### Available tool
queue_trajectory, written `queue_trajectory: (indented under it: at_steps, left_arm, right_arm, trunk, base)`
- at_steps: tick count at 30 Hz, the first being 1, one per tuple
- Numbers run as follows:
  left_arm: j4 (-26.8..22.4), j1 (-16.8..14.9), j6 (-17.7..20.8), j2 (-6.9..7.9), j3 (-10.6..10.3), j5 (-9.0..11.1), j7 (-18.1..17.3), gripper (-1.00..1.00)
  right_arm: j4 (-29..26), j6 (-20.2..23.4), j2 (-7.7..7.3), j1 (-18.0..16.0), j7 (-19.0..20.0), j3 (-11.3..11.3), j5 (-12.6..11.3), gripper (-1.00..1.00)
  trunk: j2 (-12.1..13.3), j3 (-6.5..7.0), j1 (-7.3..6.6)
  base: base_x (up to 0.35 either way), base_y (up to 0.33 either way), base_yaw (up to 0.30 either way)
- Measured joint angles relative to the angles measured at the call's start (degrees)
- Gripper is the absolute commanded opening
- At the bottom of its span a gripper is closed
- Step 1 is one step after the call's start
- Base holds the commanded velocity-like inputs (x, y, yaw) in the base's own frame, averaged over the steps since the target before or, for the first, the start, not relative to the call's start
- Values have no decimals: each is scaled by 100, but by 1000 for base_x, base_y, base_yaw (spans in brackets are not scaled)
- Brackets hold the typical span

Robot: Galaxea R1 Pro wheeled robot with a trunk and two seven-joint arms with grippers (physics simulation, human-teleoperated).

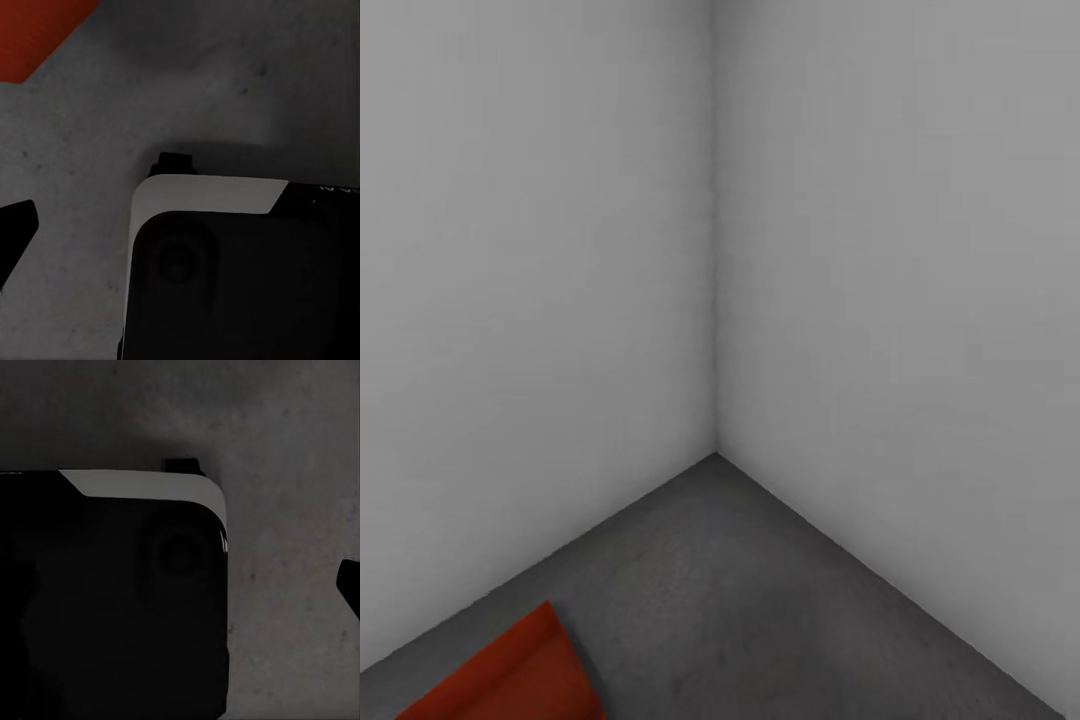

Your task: Move the two storage containers from the living room to the garage. In the garage, place one container on the floor and stack the other container on top of it (either order is fine).

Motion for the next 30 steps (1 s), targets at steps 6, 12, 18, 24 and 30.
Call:
queue_trajectory:
  at_steps: [6, 12, 18, 24, 30]
  left_arm:
    - [-2, 0, 0, -5, 0, -2, 0, 100]
    - [-3, 1, 0, -7, 0, -4, 0, 100]
    - [-3, 1, 0, -7, 0, -9, 0, 100]
    - [-3, 0, 0, -7, 0, -9, 0, 100]
    - [-1, 0, 0, -7, 0, -9, 0, 100]
  right_arm:
    - [0, 1, 0, 0, 0, -2, 0, 100]
    - [0, 4, 0, -1, 0, 1, 1, 100]
    - [0, 6, 3, -1, 0, 0, 0, 100]
    - [0, 3, 0, 0, 0, -5, 0, 100]
    - [0, 3, 0, 0, 0, -4, 0, 100]
  trunk:
    - [0, 1, 0]
    - [0, 12, 0]
    - [0, 13, 0]
    - [0, 19, 0]
    - [0, 38, 0]
  base:
    - [0, 0, -245]
    - [0, 0, -110]
    - [0, 0, -10]
    - [0, 0, -96]
    - [0, 0, -222]
